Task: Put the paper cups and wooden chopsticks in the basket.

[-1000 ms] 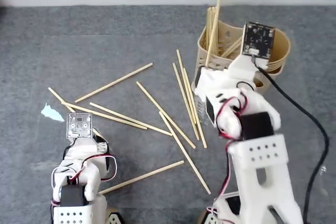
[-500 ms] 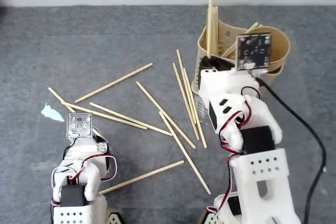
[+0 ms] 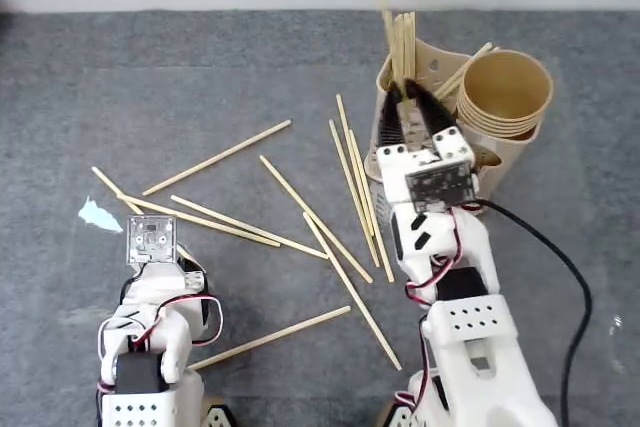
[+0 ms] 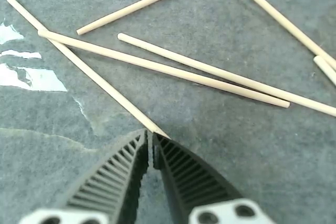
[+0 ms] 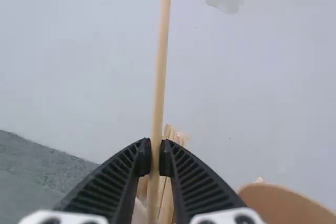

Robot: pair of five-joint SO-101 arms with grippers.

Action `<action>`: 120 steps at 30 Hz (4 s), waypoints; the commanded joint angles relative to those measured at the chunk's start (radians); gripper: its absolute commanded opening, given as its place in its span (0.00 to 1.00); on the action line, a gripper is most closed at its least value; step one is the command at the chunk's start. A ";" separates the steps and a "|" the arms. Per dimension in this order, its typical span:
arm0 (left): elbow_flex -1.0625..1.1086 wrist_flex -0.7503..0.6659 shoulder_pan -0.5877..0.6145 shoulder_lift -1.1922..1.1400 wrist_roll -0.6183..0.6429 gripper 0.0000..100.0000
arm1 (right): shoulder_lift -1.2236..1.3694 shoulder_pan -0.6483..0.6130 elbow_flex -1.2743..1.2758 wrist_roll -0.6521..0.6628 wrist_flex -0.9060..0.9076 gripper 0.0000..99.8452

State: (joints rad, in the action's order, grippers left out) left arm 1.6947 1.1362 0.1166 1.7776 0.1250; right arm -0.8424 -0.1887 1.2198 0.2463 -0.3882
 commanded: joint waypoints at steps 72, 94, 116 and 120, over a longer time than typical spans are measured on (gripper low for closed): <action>-0.008 -0.017 0.005 -0.003 -0.008 0.02 | -0.251 -0.291 -0.087 -0.086 1.337 0.01; -0.008 -0.017 0.005 -0.003 -0.008 0.02 | 0.073 -0.340 -0.316 -0.063 1.475 0.23; -0.008 -0.017 0.003 -0.003 -0.008 0.02 | 1.046 -0.363 -1.022 -0.057 1.484 0.23; -0.008 -0.017 0.003 -0.003 -0.008 0.02 | 1.113 -0.371 -1.060 -0.057 1.484 0.23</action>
State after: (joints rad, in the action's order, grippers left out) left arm 1.6947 1.1362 0.1166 1.7776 0.1250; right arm 0.2593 -0.5447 0.2302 0.1941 1.0863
